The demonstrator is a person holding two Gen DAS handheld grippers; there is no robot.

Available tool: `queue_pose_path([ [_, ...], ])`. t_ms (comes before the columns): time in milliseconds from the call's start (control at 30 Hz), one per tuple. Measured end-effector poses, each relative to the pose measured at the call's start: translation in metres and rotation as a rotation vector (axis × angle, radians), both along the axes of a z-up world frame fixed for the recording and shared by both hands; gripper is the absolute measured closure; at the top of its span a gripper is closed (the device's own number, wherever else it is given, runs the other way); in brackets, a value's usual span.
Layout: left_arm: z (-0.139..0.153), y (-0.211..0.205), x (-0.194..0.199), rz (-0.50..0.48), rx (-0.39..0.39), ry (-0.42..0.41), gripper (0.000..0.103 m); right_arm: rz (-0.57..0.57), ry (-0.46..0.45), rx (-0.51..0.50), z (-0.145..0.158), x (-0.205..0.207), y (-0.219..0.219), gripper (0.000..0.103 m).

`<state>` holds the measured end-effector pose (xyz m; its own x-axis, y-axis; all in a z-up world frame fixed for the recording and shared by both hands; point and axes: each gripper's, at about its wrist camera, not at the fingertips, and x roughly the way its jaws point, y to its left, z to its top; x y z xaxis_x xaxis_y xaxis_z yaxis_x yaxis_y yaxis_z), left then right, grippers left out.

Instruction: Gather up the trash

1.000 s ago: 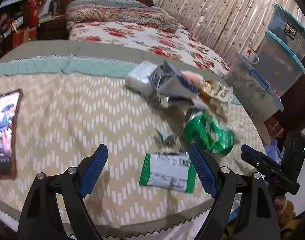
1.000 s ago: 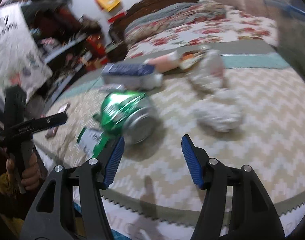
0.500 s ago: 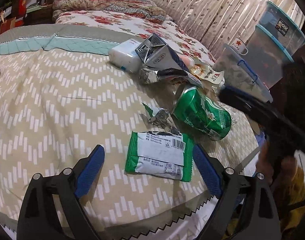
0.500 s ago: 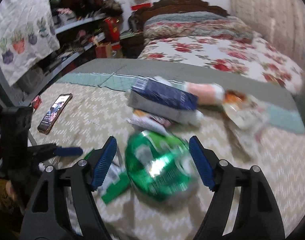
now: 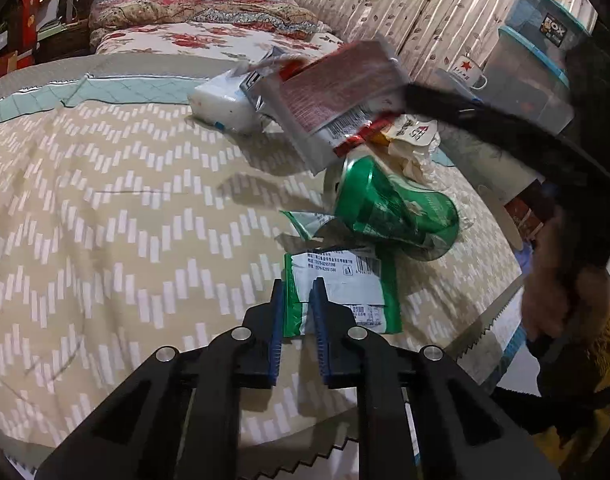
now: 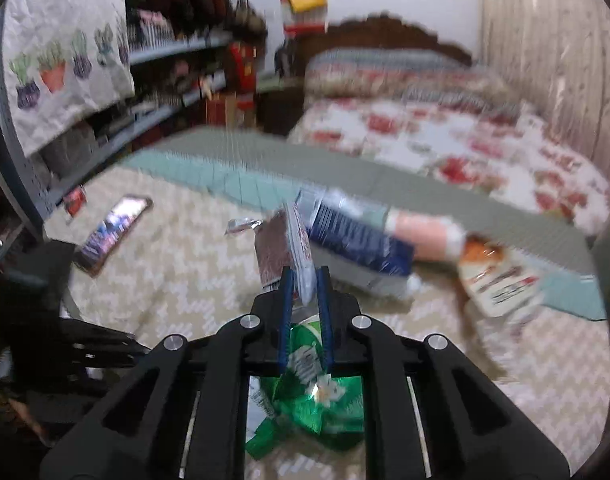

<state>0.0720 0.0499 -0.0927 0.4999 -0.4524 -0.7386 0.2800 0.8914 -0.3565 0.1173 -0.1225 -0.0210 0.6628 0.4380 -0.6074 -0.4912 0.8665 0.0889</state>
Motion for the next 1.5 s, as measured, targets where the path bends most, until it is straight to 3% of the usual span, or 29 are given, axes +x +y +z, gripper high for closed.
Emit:
queue_pose_path([
  [167, 0.020, 0.009, -0.002, 0.020, -0.034, -0.045, 0.094, -0.073, -0.035, 0.120, 0.020, -0.027, -0.048, 0.089],
  [233, 0.030, 0.017, -0.003, 0.030, -0.072, -0.057, 0.099, -0.116, -0.024, 0.165, 0.022, -0.034, -0.070, 0.089],
  [400, 0.050, 0.024, -0.002, 0.040, -0.116, -0.082, 0.099, -0.250, 0.028, 0.263, 0.011, -0.050, -0.130, 0.089],
  [533, 0.059, 0.023, 0.000, 0.048, -0.096, -0.098, 0.099, -0.309, 0.104, 0.341, -0.009, -0.056, -0.162, 0.085],
  [600, 0.061, 0.026, 0.003, 0.060, -0.092, -0.092, 0.099, -0.329, 0.162, 0.379, -0.021, -0.053, -0.173, 0.064],
  [633, 0.062, 0.028, 0.004, 0.066, -0.098, -0.092, 0.099, -0.347, 0.180, 0.387, -0.026, -0.052, -0.177, 0.024],
  [667, 0.062, 0.031, 0.006, 0.070, -0.106, -0.092, 0.099, -0.371, 0.177, 0.398, -0.029, -0.054, -0.180, 0.011],
  [733, 0.064, 0.033, 0.006, 0.072, -0.113, -0.094, 0.099, -0.383, 0.144, 0.426, -0.031, -0.059, -0.183, 0.011],
  [867, 0.064, 0.031, 0.003, 0.063, -0.111, -0.100, 0.099, -0.271, 0.179, 0.388, -0.031, -0.047, -0.154, 0.011],
  [967, 0.065, 0.030, 0.000, 0.051, -0.110, -0.105, 0.099, -0.151, 0.190, 0.339, -0.029, -0.028, -0.125, 0.011],
  [1100, 0.060, 0.030, -0.001, 0.046, -0.116, -0.090, 0.099, -0.103, 0.239, 0.283, -0.040, 0.012, -0.097, 0.017],
  [1233, 0.050, 0.027, 0.000, 0.046, -0.119, -0.058, 0.099, -0.095, 0.361, 0.263, -0.067, 0.034, -0.080, 0.052],
  [1300, 0.046, 0.026, 0.002, 0.047, -0.121, -0.048, 0.098, -0.109, 0.406, 0.300, -0.080, 0.029, -0.083, 0.055],
  [1367, 0.042, 0.026, 0.005, 0.049, -0.125, -0.036, 0.087, -0.129, 0.419, 0.346, -0.085, 0.017, -0.089, 0.055],
  [1433, 0.038, 0.025, 0.008, 0.064, -0.124, -0.022, 0.050, -0.146, 0.421, 0.354, -0.086, 0.005, -0.092, 0.055],
  [1500, 0.036, 0.025, 0.010, 0.071, -0.130, -0.019, 0.048, -0.148, 0.425, 0.354, -0.086, -0.010, -0.092, 0.055],
])
